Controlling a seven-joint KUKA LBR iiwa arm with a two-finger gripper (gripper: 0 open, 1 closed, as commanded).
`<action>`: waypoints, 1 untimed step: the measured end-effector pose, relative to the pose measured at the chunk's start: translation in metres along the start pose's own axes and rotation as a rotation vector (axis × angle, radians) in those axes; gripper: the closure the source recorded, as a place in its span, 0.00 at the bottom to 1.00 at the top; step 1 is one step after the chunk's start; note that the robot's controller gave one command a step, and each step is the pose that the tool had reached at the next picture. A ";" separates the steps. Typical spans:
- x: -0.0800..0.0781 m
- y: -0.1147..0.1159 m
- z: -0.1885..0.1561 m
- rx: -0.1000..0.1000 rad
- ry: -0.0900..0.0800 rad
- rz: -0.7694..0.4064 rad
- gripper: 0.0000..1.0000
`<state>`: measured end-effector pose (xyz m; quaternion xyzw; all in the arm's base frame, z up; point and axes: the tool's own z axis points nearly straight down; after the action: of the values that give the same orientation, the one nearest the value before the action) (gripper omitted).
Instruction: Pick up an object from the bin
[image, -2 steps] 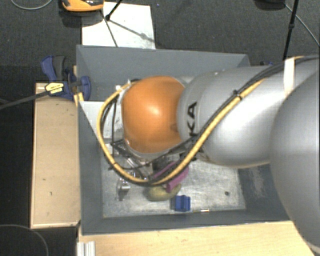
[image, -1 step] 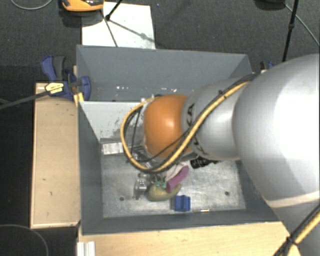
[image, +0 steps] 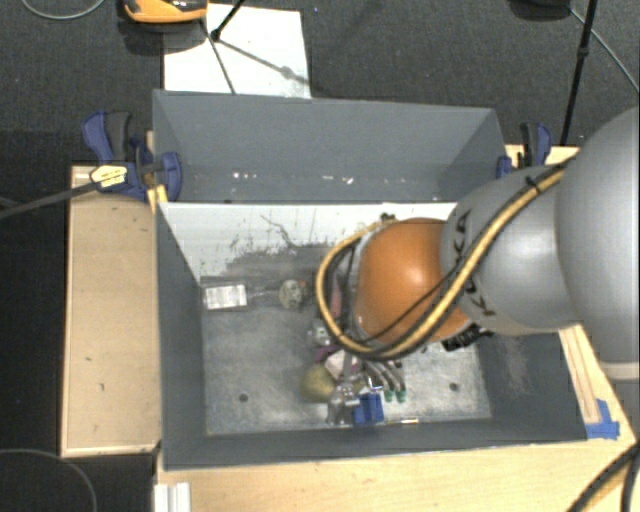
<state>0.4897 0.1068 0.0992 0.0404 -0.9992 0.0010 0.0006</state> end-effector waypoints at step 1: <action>-0.007 -0.021 0.029 -0.004 0.000 0.034 0.00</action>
Offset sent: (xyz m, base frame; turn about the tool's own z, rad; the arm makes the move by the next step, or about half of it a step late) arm 0.0080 -0.0199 -0.0292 0.0296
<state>0.4981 0.0868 0.0700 0.0233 -0.9997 -0.0008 0.0005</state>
